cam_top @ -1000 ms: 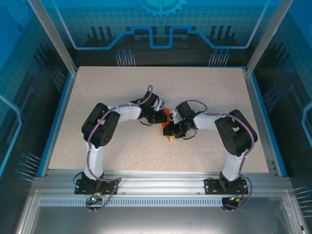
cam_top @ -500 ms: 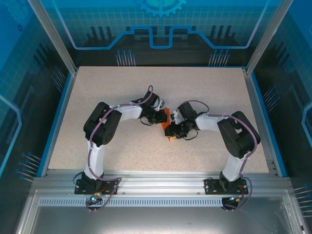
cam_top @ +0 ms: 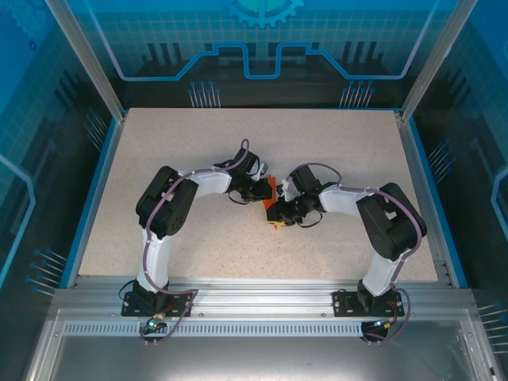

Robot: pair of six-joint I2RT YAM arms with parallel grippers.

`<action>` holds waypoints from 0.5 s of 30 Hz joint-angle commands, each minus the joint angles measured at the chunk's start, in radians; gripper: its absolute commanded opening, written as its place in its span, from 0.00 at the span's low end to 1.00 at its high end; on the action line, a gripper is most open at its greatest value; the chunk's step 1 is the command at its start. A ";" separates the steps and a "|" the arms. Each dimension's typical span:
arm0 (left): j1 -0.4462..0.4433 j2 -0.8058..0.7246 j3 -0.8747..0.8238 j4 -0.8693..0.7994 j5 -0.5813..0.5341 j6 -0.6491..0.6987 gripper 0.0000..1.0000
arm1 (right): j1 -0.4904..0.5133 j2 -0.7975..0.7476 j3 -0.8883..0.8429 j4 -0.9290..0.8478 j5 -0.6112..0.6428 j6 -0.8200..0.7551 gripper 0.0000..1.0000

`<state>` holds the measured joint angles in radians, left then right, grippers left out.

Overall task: Fold a paper plane with a square sheet of paper (fold left side to right side)
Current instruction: Fold the wing for the fifth time at the center of the table.

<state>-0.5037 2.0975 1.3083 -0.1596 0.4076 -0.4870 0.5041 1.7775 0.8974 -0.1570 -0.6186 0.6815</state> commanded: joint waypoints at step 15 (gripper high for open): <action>0.014 0.029 -0.008 -0.020 -0.064 0.034 0.14 | 0.033 0.108 0.002 0.019 0.001 0.041 0.27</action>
<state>-0.5037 2.0975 1.3083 -0.1593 0.4042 -0.4866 0.5117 1.8458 0.8982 -0.1184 -0.6220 0.7086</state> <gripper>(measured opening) 0.144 0.266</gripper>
